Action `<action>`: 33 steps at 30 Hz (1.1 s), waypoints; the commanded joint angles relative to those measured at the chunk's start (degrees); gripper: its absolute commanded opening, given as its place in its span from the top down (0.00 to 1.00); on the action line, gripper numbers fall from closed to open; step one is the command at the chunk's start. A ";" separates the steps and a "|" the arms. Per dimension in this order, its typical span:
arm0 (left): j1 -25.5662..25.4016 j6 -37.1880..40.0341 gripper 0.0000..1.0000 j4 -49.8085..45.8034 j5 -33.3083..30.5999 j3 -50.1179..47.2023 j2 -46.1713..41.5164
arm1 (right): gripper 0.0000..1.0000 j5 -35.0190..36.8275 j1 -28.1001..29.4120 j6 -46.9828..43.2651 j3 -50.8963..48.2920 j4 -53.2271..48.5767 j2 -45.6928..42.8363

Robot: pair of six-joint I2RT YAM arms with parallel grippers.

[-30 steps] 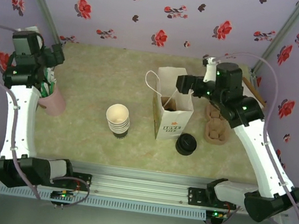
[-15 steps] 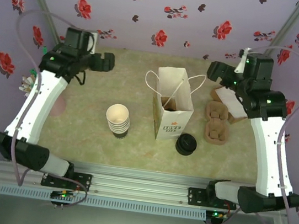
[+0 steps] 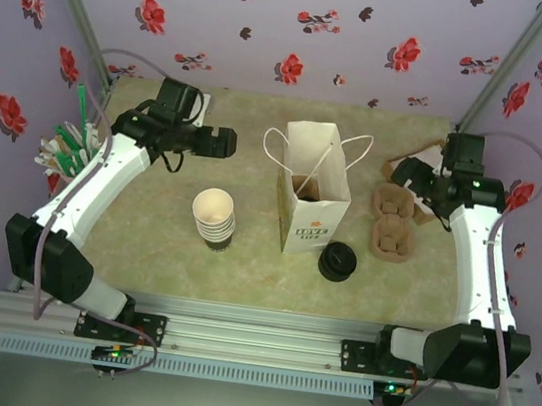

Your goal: Pack the takeout coffee

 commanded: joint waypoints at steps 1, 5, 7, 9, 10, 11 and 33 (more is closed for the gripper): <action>-0.36 -1.06 0.01 4.16 1.91 -1.00 1.02 | 0.07 0.95 -1.51 3.18 0.16 3.14 3.59; -0.31 -0.97 0.01 4.90 2.04 -1.12 2.66 | 0.15 5.71 -2.50 9.47 3.65 4.53 11.84; -0.35 -0.96 0.01 5.29 2.13 -1.43 3.17 | 0.16 8.03 -2.58 13.05 6.97 4.31 17.42; -0.31 -1.00 0.01 5.98 2.13 -2.17 3.32 | 0.17 9.23 -2.59 16.00 10.65 3.22 22.78; -0.32 -0.97 0.01 6.28 2.16 -2.54 3.41 | 0.18 9.88 -2.58 17.14 12.91 2.71 25.32; -0.38 -0.97 0.01 6.62 2.17 -2.95 3.44 | 0.18 10.98 -2.59 18.16 14.28 2.63 27.26; -0.38 -1.41 0.01 9.29 5.02 -5.19 4.00 | 0.29 16.84 -5.04 27.68 32.86 -0.48 54.07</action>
